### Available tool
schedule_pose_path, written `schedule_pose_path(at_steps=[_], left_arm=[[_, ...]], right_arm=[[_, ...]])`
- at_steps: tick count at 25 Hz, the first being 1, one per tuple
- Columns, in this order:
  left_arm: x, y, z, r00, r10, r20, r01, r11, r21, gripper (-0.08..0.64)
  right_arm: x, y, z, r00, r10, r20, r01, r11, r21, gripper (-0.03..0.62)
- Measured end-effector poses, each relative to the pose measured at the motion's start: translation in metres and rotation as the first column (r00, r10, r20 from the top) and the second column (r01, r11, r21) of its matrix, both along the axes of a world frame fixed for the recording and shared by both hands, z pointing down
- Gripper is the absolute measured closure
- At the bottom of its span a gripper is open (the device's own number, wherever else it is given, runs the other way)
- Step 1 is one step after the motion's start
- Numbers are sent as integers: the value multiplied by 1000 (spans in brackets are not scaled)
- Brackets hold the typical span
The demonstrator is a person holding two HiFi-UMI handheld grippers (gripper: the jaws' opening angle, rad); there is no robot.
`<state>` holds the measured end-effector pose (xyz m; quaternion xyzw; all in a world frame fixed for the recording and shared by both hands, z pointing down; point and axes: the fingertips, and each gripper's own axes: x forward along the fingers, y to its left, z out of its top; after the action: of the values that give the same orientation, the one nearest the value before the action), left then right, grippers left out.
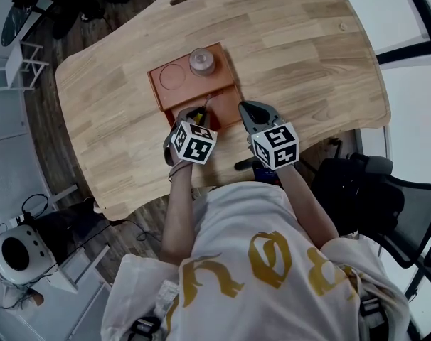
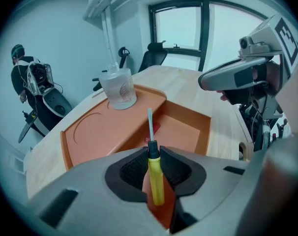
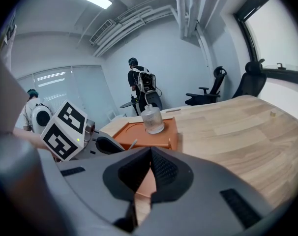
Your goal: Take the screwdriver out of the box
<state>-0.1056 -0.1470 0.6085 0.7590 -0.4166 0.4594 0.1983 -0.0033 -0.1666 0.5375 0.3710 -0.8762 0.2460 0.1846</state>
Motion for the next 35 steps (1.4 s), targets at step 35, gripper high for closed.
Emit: schedule_pose_path(at_steps=[35], left_arm=[[-28,17,-125,824,-188,-534,376,887,268,483]], right_arm=[[-9,24,-46,1000,11,-29,-6,987,161,581]])
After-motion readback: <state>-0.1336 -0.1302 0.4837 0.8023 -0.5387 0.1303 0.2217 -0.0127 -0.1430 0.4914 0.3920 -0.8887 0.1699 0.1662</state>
